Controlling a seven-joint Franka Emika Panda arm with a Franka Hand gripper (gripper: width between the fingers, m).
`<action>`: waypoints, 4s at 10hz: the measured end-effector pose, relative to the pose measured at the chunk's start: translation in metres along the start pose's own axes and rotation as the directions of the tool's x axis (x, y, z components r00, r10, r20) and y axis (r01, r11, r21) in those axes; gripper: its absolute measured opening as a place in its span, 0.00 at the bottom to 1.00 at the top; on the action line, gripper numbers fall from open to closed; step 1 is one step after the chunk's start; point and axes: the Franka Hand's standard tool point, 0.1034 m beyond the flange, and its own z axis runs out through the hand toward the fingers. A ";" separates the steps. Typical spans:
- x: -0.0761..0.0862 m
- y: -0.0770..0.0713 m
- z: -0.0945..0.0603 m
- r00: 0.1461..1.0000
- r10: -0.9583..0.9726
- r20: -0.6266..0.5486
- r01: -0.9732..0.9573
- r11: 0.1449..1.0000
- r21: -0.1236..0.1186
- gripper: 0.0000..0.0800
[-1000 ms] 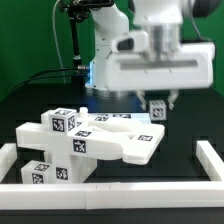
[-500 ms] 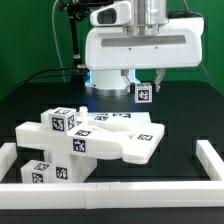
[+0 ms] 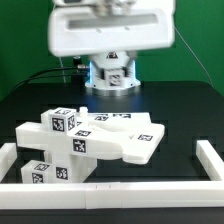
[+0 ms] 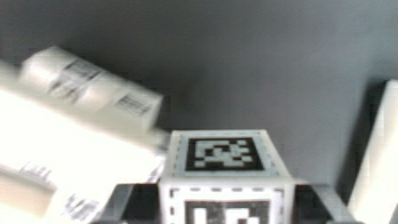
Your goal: Assemble chair
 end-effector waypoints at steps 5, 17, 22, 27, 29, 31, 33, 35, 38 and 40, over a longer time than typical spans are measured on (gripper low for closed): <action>0.003 0.019 -0.004 1.000 -0.020 -0.009 0.020 1.000 -0.007 0.36; 0.004 0.033 0.039 0.999 -0.041 -0.012 0.040 0.996 -0.078 0.36; 0.004 0.030 0.042 0.999 -0.041 -0.008 0.041 0.996 -0.078 0.36; 0.006 0.027 0.046 1.000 -0.023 -0.020 0.021 0.996 -0.086 0.36; 0.006 0.027 0.046 1.000 -0.023 -0.019 0.021 0.996 -0.086 0.46; 0.005 0.027 0.046 1.000 -0.023 -0.019 0.021 0.996 -0.086 0.63; 0.005 0.027 0.046 1.000 -0.023 -0.019 0.021 0.996 -0.086 0.76; 0.005 0.027 0.046 1.000 -0.023 -0.019 0.021 0.996 -0.086 0.81; -0.003 0.031 0.043 0.997 0.083 0.008 -0.083 0.997 0.012 0.81; -0.003 0.031 0.044 0.993 0.113 0.011 -0.114 0.993 0.025 0.81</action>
Offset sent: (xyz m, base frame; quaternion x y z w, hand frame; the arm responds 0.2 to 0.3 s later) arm 0.0000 0.0000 0.0000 0.0000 0.0000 0.0000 1.0000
